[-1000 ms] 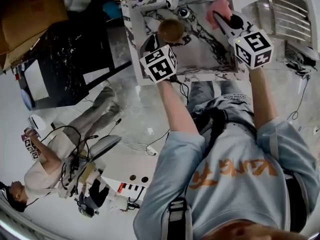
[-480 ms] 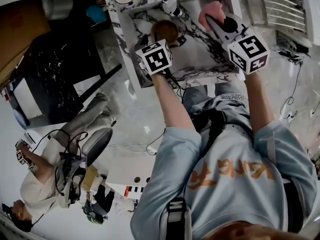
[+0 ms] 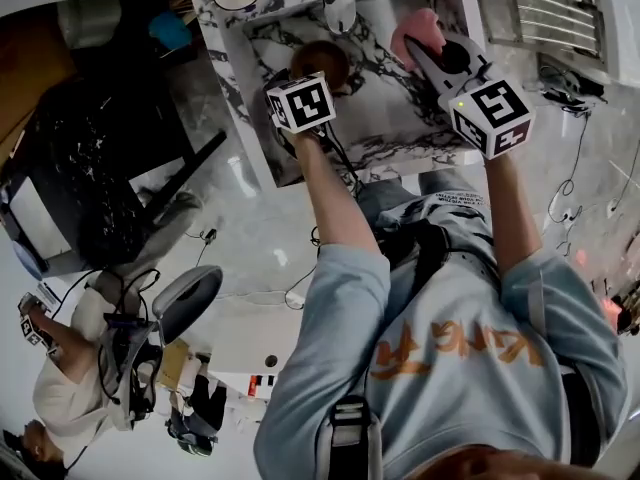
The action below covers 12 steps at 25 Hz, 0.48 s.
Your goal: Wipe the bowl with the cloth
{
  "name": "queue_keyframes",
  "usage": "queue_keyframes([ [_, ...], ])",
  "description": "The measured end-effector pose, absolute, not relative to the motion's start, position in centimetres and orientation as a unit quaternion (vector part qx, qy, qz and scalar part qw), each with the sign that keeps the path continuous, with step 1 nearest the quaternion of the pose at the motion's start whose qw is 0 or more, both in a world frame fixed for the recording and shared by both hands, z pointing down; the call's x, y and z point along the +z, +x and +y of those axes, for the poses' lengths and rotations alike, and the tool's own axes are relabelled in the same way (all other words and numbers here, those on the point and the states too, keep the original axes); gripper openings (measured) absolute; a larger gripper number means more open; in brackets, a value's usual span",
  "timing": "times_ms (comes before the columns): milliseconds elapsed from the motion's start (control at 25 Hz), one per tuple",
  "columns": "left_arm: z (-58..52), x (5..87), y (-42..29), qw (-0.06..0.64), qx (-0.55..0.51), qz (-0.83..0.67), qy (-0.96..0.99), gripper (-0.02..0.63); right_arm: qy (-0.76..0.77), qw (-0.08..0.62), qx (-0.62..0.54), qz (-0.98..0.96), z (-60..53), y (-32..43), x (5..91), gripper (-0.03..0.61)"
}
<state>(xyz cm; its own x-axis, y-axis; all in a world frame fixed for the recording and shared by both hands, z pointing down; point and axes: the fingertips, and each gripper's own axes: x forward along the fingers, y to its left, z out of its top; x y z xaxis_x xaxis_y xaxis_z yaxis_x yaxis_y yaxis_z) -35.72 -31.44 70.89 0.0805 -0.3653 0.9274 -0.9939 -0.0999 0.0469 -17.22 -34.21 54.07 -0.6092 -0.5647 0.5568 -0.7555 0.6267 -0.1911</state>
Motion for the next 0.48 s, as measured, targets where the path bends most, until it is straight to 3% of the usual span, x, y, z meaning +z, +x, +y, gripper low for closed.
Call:
queue_keyframes([
  [320, -30.9, 73.5, -36.0, 0.425, 0.402, -0.540, 0.605, 0.155, 0.377, 0.245, 0.210, -0.868, -34.0, -17.4, 54.7, 0.041],
  [480, -30.3, 74.5, -35.9, 0.421, 0.430, -0.531, 0.596, 0.095, 0.372, 0.250, 0.209, -0.869, -33.6, -17.6, 54.6, 0.040],
])
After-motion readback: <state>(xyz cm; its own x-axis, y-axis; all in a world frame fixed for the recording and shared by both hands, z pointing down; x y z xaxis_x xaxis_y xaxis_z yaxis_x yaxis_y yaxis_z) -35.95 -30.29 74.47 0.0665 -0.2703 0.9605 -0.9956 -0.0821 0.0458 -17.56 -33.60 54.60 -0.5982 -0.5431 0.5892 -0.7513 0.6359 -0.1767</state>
